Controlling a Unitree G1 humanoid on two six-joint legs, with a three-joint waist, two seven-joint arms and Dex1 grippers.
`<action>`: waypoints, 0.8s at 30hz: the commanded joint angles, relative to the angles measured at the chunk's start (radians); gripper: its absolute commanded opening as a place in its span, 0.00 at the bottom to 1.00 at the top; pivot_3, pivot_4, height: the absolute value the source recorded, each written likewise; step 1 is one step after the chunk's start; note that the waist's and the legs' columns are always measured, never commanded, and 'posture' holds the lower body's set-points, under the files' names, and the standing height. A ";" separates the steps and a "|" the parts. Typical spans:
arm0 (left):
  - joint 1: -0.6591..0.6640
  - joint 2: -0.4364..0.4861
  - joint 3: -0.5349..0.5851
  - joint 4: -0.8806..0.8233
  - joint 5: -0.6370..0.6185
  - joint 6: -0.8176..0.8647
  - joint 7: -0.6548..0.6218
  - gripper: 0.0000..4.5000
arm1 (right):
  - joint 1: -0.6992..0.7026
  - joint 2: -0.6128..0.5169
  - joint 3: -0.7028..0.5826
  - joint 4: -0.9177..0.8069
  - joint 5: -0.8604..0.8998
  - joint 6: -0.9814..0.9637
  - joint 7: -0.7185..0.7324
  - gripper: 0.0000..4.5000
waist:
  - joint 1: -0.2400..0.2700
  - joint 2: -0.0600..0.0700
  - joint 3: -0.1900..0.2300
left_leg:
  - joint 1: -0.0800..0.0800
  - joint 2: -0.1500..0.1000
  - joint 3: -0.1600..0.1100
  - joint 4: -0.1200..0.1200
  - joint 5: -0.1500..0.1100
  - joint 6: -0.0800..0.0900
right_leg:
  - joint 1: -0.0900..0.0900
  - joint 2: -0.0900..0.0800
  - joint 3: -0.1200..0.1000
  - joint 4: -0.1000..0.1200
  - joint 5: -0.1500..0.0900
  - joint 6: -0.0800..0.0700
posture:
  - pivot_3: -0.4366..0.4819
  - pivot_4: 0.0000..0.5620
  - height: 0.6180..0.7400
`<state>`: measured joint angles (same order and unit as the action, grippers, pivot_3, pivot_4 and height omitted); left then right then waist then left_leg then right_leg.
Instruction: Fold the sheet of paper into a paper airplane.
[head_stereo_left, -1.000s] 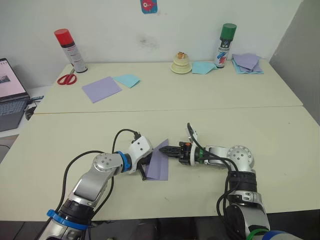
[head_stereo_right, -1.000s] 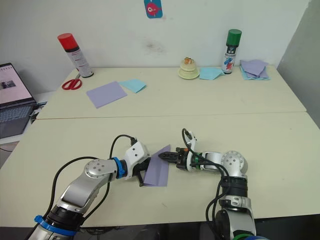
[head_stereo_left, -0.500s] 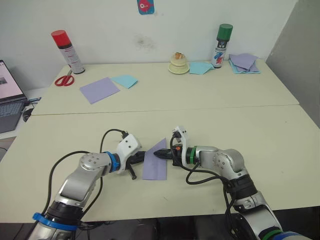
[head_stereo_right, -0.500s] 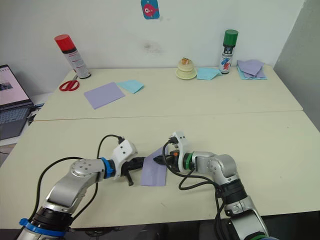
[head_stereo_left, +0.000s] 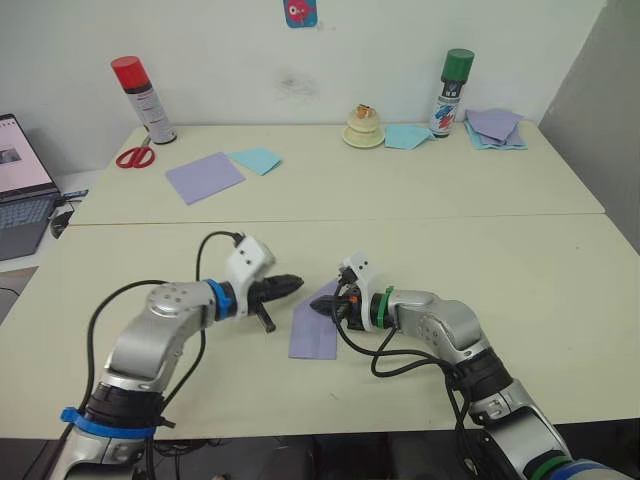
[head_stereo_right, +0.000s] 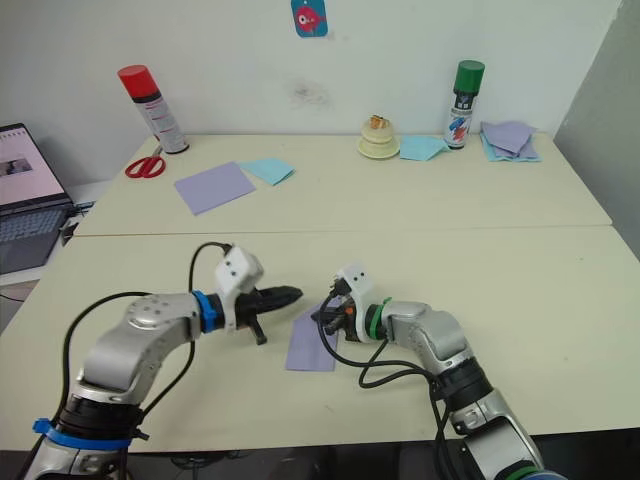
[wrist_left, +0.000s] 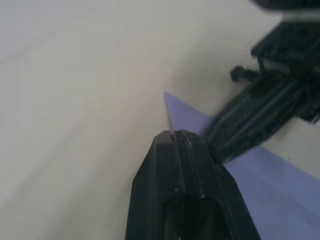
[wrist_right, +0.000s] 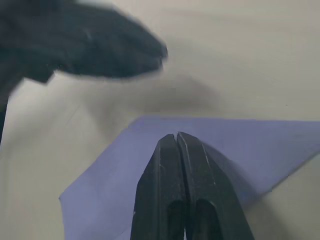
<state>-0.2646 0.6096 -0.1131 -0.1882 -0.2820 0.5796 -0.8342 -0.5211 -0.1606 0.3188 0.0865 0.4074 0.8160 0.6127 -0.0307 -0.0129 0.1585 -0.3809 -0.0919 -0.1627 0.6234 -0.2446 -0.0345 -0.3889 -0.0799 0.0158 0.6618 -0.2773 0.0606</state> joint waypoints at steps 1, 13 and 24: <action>0.022 -0.012 -0.036 0.014 0.037 -0.048 0.013 0.00 | 0.022 -0.027 -0.019 -0.012 -0.021 -0.005 0.004 0.00 | 0.001 0.000 0.000 | 0.000 0.000 0.000 0.000 0.000 0.000 | 0.000 0.000 0.000 0.000 0.000 0.000 | 0.48 0.27 1.00; 0.020 -0.026 -0.088 0.137 0.100 -0.164 0.000 0.00 | 0.019 -0.072 0.030 -0.002 -0.091 -0.132 0.088 0.00 | 0.002 0.000 0.000 | -0.001 0.000 0.000 0.000 0.000 0.000 | 0.000 -0.002 -0.001 0.000 0.000 0.000 | 0.48 0.27 1.00; 0.041 0.016 -0.143 0.178 0.218 -0.292 -0.024 0.00 | -0.035 0.011 -0.061 0.193 -0.164 -0.205 -0.024 0.00 | 0.001 -0.001 -0.001 | 0.004 0.000 0.000 0.000 0.000 0.000 | 0.001 -0.002 0.000 0.000 -0.001 0.001 | 0.48 0.27 1.00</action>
<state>-0.2492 0.6128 -0.2206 -0.0431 -0.0991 0.2774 -0.8418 -0.5461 -0.1472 0.2852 0.2174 0.2795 0.6371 0.6244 -0.0299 -0.0135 0.1579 -0.3760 -0.0919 -0.1624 0.6232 -0.2447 -0.0344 -0.3880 -0.0819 0.0157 0.6620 -0.2780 0.0617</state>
